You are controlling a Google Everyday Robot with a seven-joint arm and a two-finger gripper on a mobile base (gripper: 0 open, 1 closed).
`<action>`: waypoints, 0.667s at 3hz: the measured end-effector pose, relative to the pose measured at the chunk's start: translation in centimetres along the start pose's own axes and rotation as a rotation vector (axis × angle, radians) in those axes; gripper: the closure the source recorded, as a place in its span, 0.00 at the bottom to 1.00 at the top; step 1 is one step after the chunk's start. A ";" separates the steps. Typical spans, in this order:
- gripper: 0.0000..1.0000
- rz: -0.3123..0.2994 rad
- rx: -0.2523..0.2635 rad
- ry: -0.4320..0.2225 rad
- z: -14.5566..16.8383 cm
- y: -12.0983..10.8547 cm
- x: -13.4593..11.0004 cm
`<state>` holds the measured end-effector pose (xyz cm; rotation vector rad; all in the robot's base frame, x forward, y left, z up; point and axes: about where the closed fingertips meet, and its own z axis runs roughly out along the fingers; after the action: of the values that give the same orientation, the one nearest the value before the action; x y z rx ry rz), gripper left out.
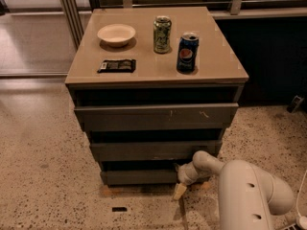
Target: Open bottom drawer
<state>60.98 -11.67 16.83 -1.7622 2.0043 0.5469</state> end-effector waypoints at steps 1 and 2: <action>0.00 0.048 -0.054 -0.002 -0.7 2.7 0.8; 0.00 0.048 -0.054 -0.002 -1.2 2.7 0.5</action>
Offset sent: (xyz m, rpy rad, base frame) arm -0.1167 -0.0258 0.0220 0.0174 0.2922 -0.0281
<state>58.20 -12.42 17.59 -1.7477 2.0532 0.6229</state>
